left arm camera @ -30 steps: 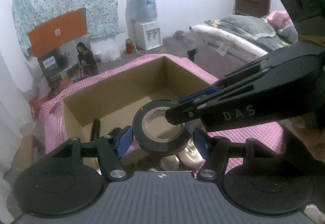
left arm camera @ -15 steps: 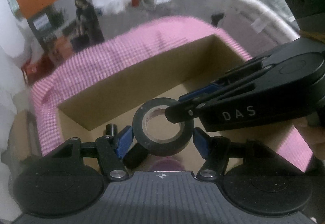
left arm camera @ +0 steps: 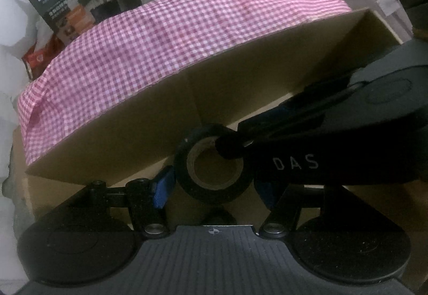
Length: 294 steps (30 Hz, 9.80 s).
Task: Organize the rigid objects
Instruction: 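Lower the tape roll into the box and open the right gripper, then withdraw the right gripper from the box toward the gold-lidded jar, then close the right gripper on the gold-lidded jar, then hold the gold-lidded jar in the right gripper and lift it, then carry the gold-lidded jar into the box and open the right gripper, then withdraw the right gripper from the box toward the green dropper bottle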
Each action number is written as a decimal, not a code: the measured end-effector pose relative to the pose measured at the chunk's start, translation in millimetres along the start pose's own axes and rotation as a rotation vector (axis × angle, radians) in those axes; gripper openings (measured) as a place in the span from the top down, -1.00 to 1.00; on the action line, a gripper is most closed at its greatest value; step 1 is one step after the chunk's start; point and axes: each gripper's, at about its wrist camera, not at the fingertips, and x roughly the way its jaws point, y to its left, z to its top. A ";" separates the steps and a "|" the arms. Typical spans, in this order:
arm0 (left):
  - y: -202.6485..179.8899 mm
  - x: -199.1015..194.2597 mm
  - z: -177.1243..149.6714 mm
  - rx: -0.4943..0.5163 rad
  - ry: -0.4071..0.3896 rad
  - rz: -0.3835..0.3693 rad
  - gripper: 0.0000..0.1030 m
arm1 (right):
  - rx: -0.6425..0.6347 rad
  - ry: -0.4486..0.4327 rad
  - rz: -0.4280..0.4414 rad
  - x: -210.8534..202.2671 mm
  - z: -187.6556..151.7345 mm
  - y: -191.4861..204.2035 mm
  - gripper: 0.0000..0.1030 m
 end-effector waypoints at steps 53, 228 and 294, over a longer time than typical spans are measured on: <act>-145.0 -112.2 -223.2 0.093 -0.454 -0.021 -0.50 | 0.184 -0.355 0.176 -169.0 -288.8 8.4 -0.17; -136.8 -174.4 -123.3 0.119 -0.500 0.028 -0.10 | 0.007 -0.366 0.168 -218.6 -191.0 56.4 0.01; -137.4 -156.2 -203.3 0.024 -0.514 0.057 -0.57 | 0.069 -0.438 0.230 -218.9 -246.6 24.3 -0.09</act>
